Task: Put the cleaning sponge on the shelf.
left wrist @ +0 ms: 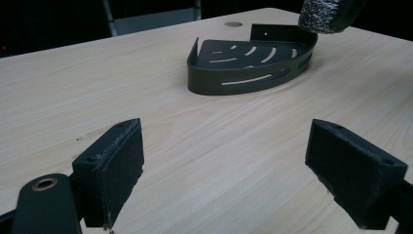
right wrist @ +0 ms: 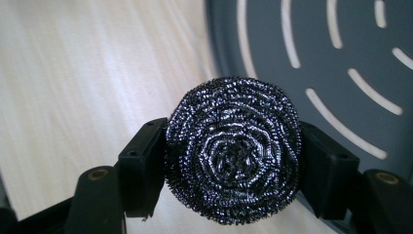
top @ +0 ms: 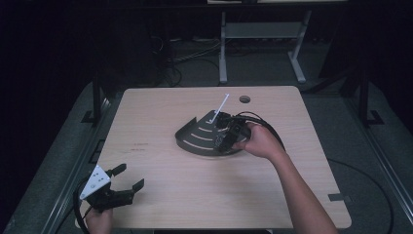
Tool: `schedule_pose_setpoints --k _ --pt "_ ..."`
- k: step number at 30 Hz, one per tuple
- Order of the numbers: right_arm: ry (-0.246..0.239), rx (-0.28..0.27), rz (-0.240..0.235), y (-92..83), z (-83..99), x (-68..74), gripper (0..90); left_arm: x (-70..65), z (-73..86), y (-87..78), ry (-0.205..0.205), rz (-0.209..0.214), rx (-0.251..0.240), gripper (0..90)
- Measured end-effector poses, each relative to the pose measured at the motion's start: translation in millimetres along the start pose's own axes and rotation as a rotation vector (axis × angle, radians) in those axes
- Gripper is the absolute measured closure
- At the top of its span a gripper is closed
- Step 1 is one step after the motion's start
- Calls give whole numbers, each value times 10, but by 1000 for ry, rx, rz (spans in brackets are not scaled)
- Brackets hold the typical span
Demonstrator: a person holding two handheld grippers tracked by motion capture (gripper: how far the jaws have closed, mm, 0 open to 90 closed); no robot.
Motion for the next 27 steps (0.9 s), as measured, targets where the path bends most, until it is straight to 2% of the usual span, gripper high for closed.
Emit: schedule_pose_setpoints --k 13,18,20,23,27 --pt "64 -12 -21 104 19 -253 331 7 4 1 -9 4 -2 135" --pt "64 3 -3 92 -33 -319 331 5 6 3 -9 4 -1 135" --pt "70 -21 -12 87 -62 -349 331 5 5 2 -9 4 -1 135" --pt "81 -5 3 104 -73 -406 331 7 4 1 -10 4 -2 135" --pt "91 -12 0 146 -100 -446 331 8 1 1 -11 4 -6 135"
Point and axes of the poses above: each handheld gripper's, and its own axes: y roughly forward along the jaws, z roughly out of its underside, x roughly to its left, the point moved 6 cm from there along y, roughly forward along the jaws, and after that the axes turned 13 degrees about -y, right-handed, at the moved point
